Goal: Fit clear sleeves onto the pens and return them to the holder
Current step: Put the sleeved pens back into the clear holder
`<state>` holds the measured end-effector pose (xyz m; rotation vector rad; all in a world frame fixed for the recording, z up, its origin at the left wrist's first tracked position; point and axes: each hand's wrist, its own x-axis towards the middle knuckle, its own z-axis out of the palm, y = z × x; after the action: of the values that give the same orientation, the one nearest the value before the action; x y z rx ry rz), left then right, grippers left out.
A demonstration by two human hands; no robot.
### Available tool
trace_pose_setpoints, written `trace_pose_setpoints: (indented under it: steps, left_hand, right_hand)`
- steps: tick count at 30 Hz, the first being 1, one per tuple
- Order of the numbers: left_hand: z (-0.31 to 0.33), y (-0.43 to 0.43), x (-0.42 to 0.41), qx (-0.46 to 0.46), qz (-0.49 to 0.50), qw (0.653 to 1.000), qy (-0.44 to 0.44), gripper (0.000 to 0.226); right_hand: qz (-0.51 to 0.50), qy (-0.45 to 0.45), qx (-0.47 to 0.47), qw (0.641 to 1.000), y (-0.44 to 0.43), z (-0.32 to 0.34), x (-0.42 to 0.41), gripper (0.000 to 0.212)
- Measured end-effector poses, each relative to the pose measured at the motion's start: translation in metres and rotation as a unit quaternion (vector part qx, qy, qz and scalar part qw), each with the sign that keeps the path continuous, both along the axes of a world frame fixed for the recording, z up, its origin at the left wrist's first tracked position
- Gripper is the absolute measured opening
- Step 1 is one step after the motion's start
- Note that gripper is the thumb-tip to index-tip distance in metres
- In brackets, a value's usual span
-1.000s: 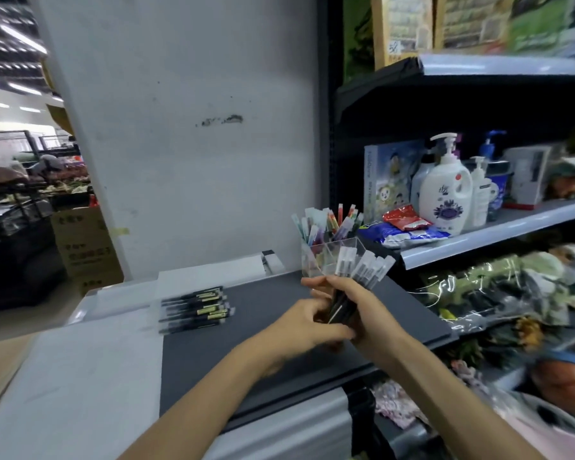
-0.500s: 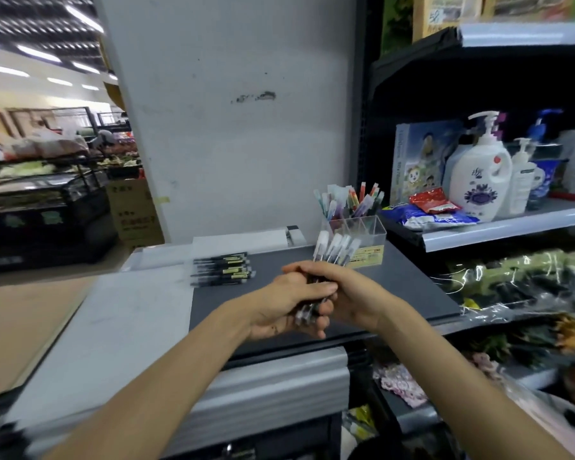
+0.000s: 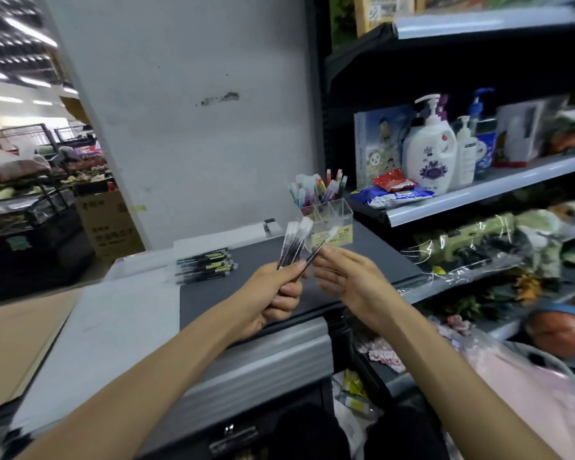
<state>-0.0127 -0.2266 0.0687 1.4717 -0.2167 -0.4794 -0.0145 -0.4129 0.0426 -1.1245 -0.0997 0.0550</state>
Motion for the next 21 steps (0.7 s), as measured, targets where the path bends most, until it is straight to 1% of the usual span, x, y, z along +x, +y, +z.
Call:
trace_pose_setpoints:
  steps: [1, 4, 7, 9, 11, 13, 15, 17, 19, 21]
  left_hand:
    - [-0.001, -0.003, 0.0, 0.018, -0.009, 1.0, -0.006, 0.025]
    - [-0.001, -0.01, -0.002, 0.048, -0.05, 0.998, -0.014, 0.027]
    - [0.001, -0.016, -0.001, 0.069, -0.07, 0.995, -0.034, 0.028]
    - [0.002, -0.02, 0.001, 0.071, -0.048, 0.995, -0.059, 0.027]
    - [0.001, -0.024, 0.007, 0.072, -0.004, 0.993, -0.091, 0.024]
    - [0.002, -0.025, 0.016, 0.077, 0.046, 0.989, -0.117, 0.023]
    - [0.002, -0.023, 0.028, 0.074, 0.074, 0.985, -0.137, 0.021]
    - [0.001, -0.021, 0.04, 0.063, 0.076, 0.982, -0.159, 0.016]
    - [-0.004, -0.018, 0.054, 0.043, 0.07, 0.981, -0.174, 0.01]
    - [-0.011, -0.018, 0.068, 0.027, 0.056, 0.98, -0.189, 0.006]
  right_hand:
    - [-0.018, 0.001, 0.005, 1.0, -0.004, -0.001, -0.005, 0.037]
    - [-0.057, -0.008, -0.002, 0.998, -0.012, 0.0, -0.017, 0.032]
    - [-0.084, -0.001, -0.034, 0.996, -0.018, 0.005, -0.025, 0.02]
    - [-0.109, 0.008, -0.046, 0.993, -0.02, 0.013, -0.026, 0.014]
    - [-0.151, 0.001, -0.071, 0.986, -0.019, 0.023, -0.024, 0.013]
    - [-0.201, -0.024, -0.103, 0.974, -0.018, 0.033, -0.019, 0.008]
    - [-0.249, -0.049, -0.131, 0.958, -0.016, 0.043, -0.012, 0.005]
    - [-0.283, -0.072, -0.141, 0.946, -0.013, 0.053, -0.005, 0.002]
    - [-0.288, -0.094, -0.145, 0.942, -0.008, 0.062, 0.001, 0.004]
    - [-0.288, -0.115, -0.193, 0.931, 0.001, 0.07, 0.01, 0.011]
